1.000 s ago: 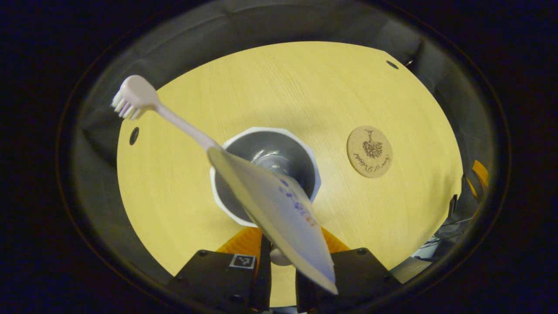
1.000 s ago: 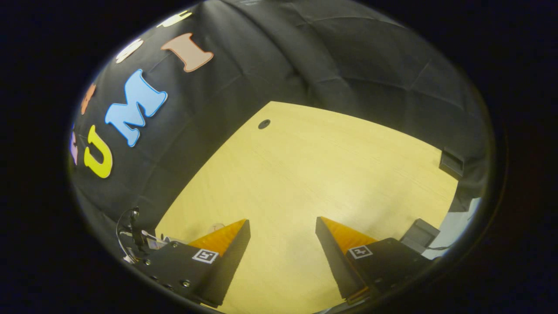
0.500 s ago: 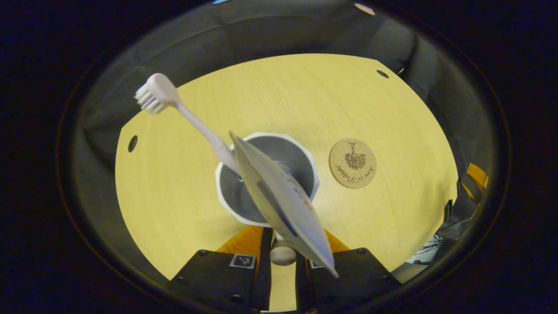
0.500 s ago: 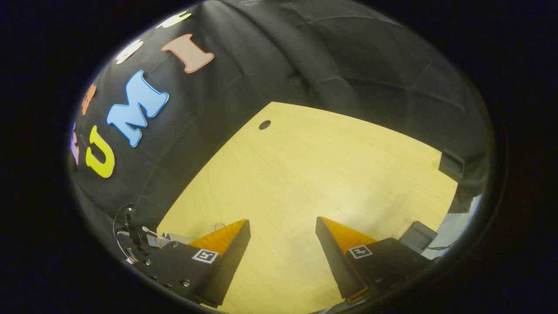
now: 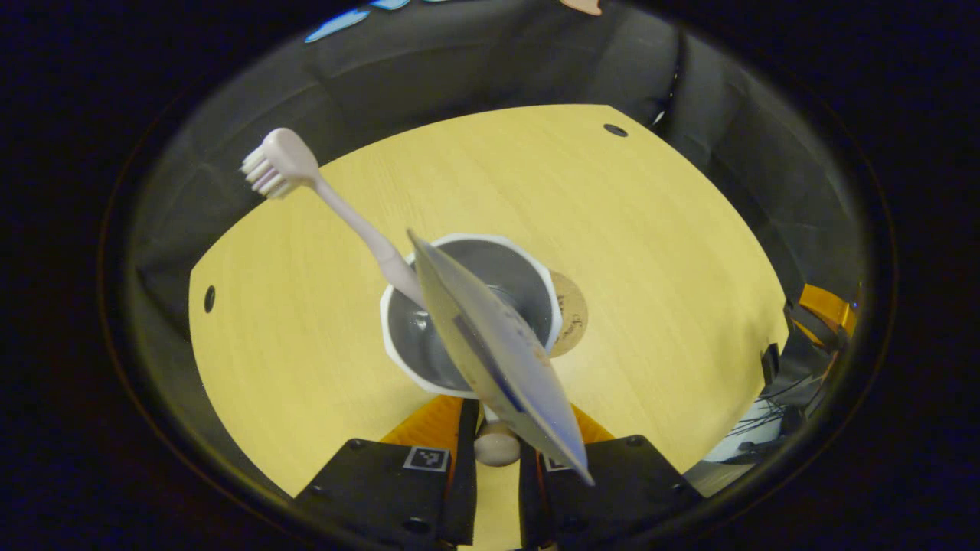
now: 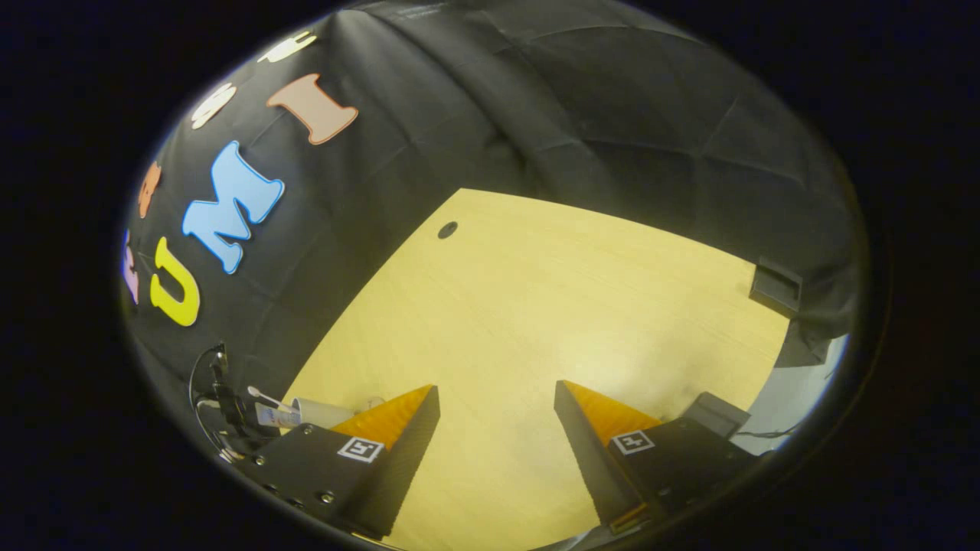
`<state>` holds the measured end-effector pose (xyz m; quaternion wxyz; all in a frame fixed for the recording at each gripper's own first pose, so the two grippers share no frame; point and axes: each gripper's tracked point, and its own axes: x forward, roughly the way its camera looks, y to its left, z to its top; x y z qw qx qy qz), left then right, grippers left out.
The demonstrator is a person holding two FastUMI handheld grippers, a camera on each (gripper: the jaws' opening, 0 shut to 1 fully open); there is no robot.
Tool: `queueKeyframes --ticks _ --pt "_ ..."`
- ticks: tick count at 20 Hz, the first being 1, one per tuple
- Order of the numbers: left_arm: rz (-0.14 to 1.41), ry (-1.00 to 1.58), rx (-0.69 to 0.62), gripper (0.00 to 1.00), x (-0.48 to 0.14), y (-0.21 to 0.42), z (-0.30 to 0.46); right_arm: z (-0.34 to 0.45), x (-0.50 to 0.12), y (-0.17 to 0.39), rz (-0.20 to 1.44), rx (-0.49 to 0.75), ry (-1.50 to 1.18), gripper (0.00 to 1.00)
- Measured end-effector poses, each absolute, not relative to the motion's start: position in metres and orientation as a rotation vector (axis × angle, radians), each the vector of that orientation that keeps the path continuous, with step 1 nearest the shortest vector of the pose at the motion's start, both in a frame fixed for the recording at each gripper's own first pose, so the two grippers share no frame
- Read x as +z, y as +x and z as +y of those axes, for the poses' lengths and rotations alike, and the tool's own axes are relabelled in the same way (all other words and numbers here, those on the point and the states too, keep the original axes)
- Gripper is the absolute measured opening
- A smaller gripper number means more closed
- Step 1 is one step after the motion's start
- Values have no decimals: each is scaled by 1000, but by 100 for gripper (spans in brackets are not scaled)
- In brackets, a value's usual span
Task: Put the toothbrush and toothpaste on the desktop into the cup, then pick up the cup and place it on the coaster on the desktop.
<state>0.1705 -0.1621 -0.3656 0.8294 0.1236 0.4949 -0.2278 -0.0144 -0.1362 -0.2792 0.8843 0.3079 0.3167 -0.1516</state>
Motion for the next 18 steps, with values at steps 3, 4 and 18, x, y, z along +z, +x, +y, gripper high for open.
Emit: queueKeyframes --ticks 3,4,18 --pt "1050 283 -499 25 -372 171 -185 -146 -279 -20 657 -325 644 92" --pt "1052 290 -502 25 -375 171 -191 -149 -279 -22 658 -328 645 92" --pt "1039 311 -459 27 -392 168 -206 -167 -278 -17 674 -325 643 92"
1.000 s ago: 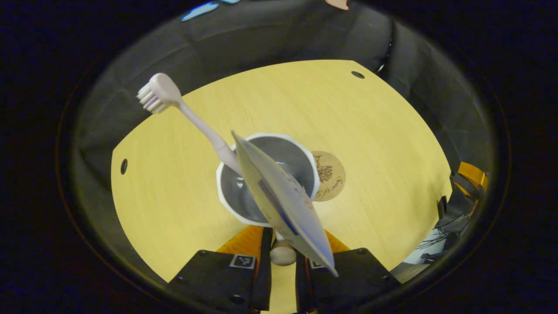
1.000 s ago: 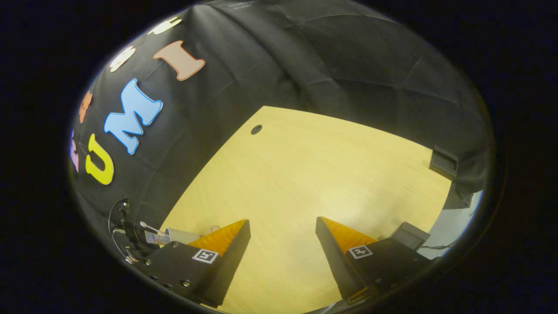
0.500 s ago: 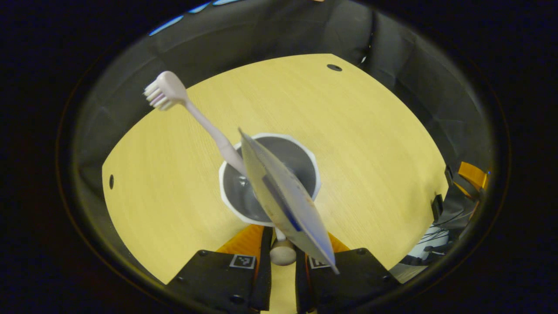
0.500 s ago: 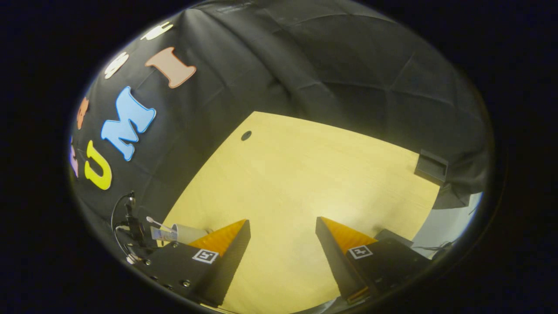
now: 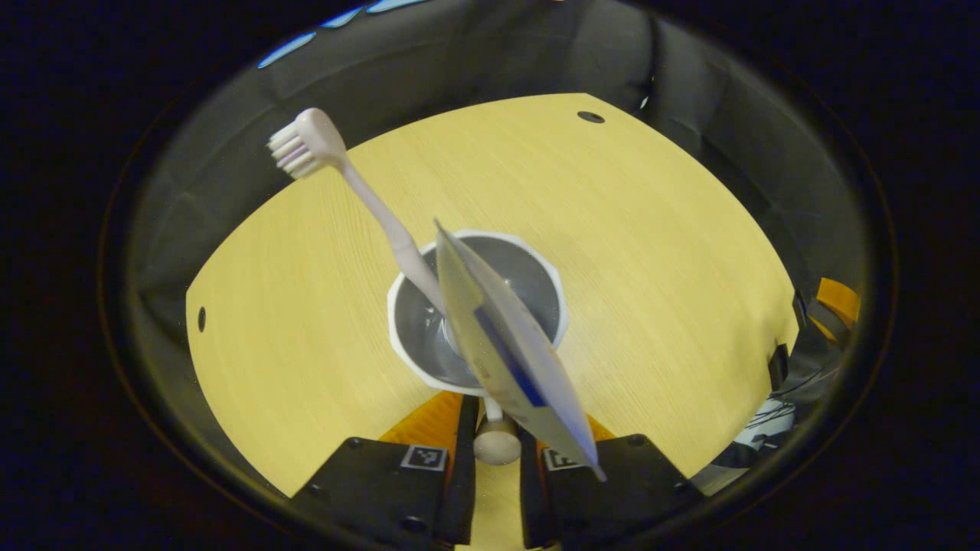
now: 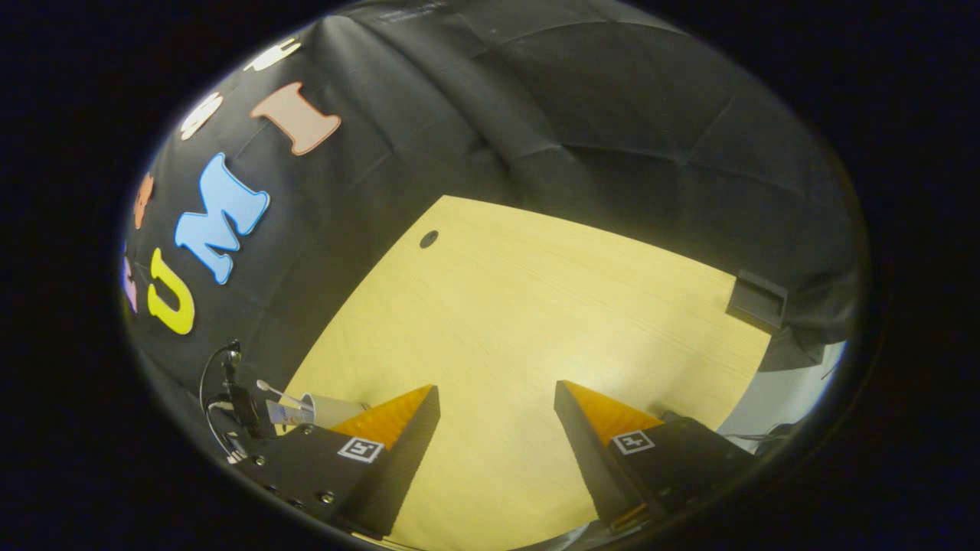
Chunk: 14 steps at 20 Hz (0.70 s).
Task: Put the toothbrush and toothpaste on the desktop into the cup, then pick up the cup and place it on the coaster on the desktop.
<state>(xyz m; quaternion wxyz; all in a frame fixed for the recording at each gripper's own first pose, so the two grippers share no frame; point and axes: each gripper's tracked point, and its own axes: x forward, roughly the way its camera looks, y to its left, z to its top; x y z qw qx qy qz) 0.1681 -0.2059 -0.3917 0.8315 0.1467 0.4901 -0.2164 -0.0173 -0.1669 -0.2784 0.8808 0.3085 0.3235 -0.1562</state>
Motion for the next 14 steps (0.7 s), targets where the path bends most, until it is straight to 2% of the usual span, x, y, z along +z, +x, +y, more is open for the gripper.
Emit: queueKeyframes --ticks 3,5,6,7,8,10,14 --pt "1014 291 -449 33 -384 165 -206 -155 -272 -8 674 -287 618 92" --pt "971 282 -461 60 -373 160 -205 -146 -267 -1 675 -256 592 92" --pt "941 285 -460 60 -362 155 -202 -140 -264 3 676 -238 581 92" --pt "912 286 -457 74 -354 153 -197 -135 -263 7 676 -221 570 92" --pt "894 286 -452 62 -348 149 -193 -128 -260 12 676 -201 561 92" --pt "856 271 -433 75 -332 136 -180 -112 -252 22 677 -156 536 92" --pt "733 205 -377 75 -290 119 -141 -77 -233 40 656 -61 471 92"
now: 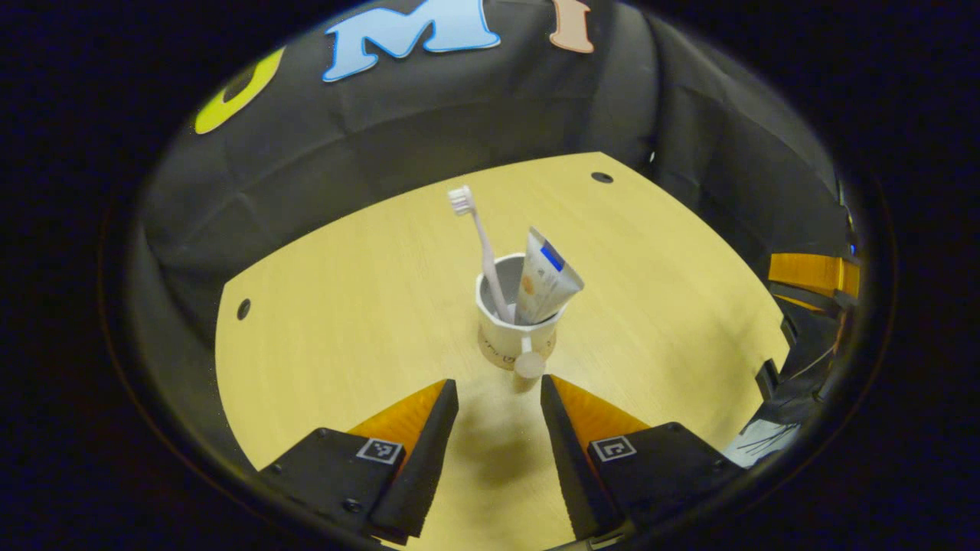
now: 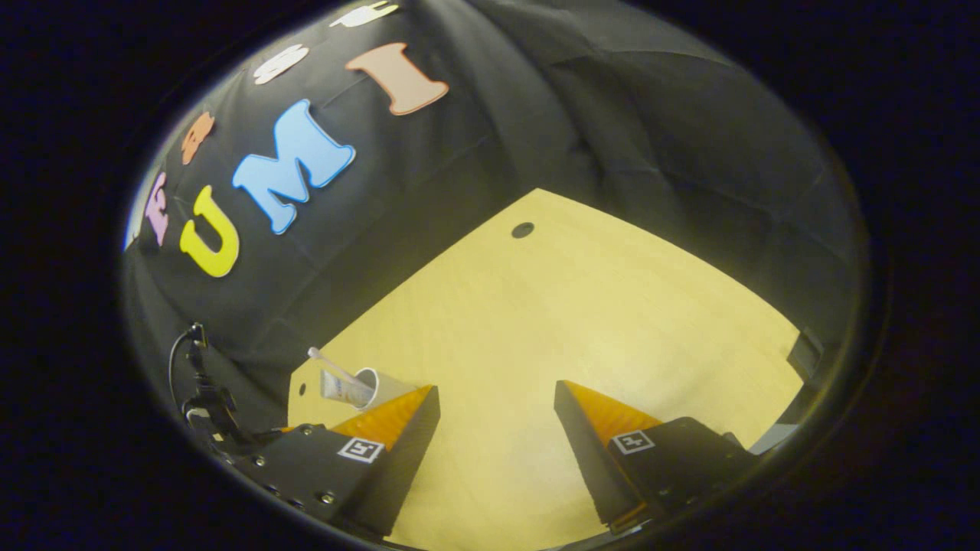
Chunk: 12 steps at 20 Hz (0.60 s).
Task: Put the toothbrush and toothpaste on the desktop into the cup, then pick up the cup and place it on the coaster on the desktop.
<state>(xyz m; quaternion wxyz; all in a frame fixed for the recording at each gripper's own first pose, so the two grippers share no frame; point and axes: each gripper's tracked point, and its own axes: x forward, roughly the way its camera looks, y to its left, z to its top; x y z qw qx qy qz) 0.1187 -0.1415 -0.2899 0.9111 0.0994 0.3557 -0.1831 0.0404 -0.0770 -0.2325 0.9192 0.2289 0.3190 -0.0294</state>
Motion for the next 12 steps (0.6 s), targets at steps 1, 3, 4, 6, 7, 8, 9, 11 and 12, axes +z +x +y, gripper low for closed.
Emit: queueKeyframes --ticks 1,3,4,6,7,8,9,11,12 --pt "691 182 -356 75 -274 115 -132 -68 -224 46 640 -37 449 92" --pt "594 131 -291 75 -237 111 -110 -57 -202 57 592 1 402 92" --pt "533 102 -253 75 -216 109 -95 -52 -190 65 562 17 377 92" --pt "431 81 -198 74 -180 102 -71 -43 -162 76 498 44 327 92" --pt "376 84 -171 74 -163 94 -60 -39 -148 80 467 54 303 92" --pt "324 90 -144 75 -145 87 -47 -35 -132 84 434 63 280 92" --pt "267 96 -122 74 -123 81 -38 -31 -118 88 397 71 261 92" --pt "146 116 -75 74 -82 72 -28 -24 -91 93 335 85 227 92" --pt "95 129 -45 74 -63 69 -23 -21 -78 95 303 91 211 92"
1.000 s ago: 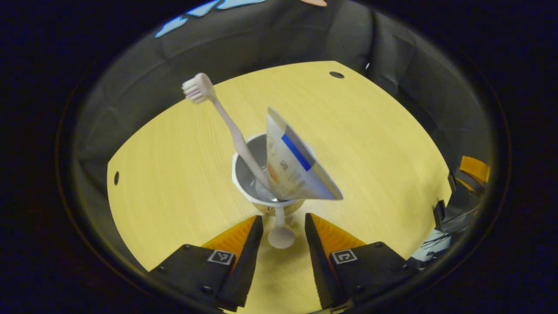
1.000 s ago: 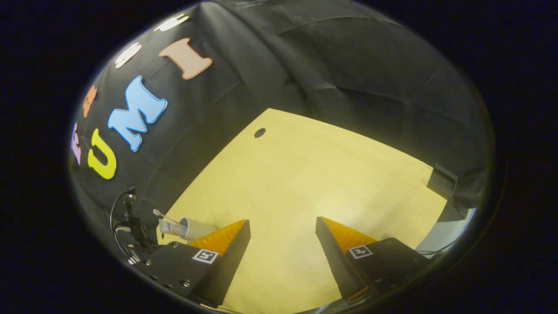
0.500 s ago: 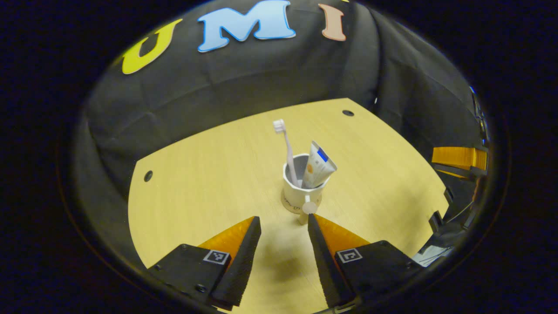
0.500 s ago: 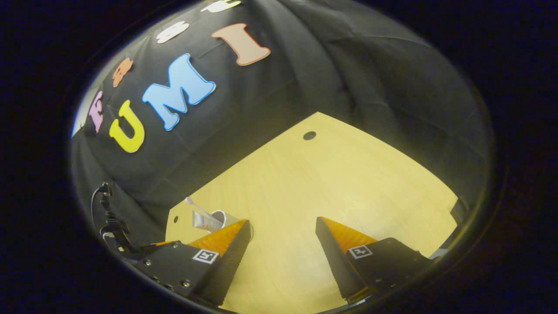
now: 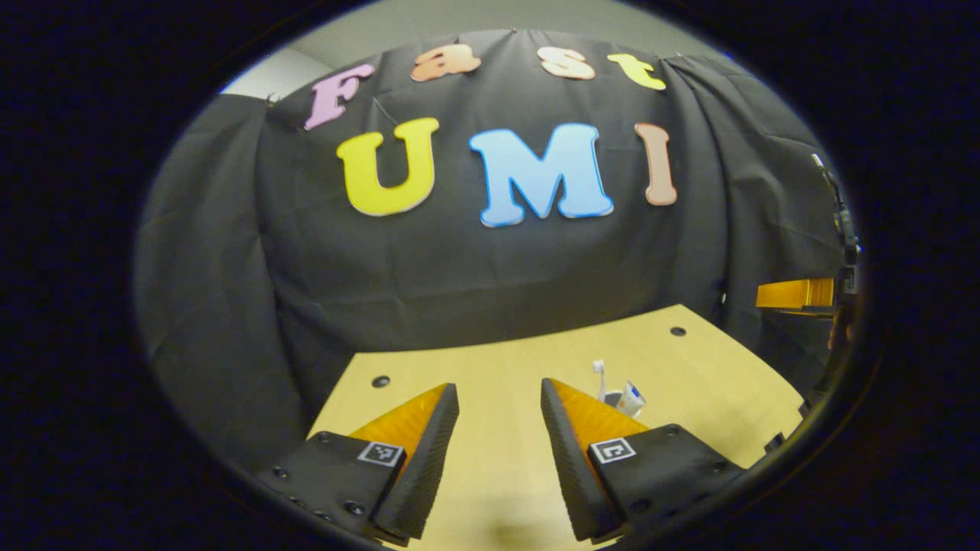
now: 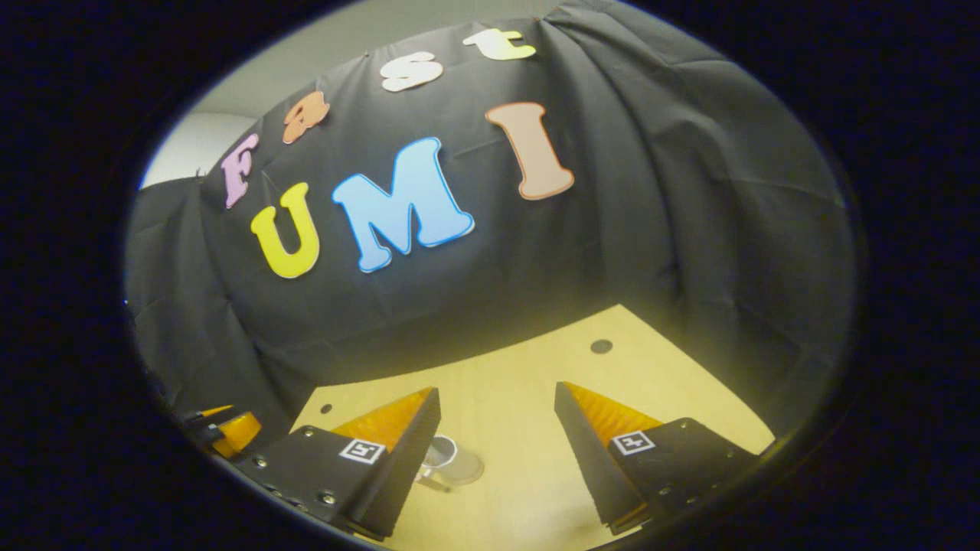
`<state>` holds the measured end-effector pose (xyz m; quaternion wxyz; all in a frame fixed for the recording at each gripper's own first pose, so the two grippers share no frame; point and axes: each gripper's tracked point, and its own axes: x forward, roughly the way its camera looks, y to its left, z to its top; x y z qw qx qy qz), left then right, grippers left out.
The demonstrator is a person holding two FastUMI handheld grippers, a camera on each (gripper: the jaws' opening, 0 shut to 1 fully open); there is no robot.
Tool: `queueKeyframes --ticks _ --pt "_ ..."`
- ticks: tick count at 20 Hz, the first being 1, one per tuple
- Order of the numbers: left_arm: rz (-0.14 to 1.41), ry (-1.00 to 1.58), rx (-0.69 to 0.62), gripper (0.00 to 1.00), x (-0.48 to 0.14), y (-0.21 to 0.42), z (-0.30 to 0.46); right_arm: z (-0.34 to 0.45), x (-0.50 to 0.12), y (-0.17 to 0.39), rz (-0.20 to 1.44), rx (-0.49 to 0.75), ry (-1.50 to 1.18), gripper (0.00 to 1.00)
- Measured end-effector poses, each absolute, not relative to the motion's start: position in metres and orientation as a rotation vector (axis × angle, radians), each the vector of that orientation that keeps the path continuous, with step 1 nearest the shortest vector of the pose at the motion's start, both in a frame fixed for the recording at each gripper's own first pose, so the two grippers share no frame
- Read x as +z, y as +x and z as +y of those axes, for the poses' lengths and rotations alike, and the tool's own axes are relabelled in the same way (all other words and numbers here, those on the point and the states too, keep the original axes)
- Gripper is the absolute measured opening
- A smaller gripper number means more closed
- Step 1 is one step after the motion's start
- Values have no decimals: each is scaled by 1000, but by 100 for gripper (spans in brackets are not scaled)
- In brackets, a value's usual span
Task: Put the toothbrush and toothpaste on the desktop into the cup, then pick up the cup and place it on the coaster on the desktop.
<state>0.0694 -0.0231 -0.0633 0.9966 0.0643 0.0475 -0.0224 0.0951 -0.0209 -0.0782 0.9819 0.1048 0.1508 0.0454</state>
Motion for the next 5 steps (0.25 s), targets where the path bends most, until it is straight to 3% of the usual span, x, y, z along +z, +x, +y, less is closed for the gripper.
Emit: queueKeyframes --ticks 5 --pt "-160 119 68 74 34 49 2 -2 -20 93 151 115 129 92"
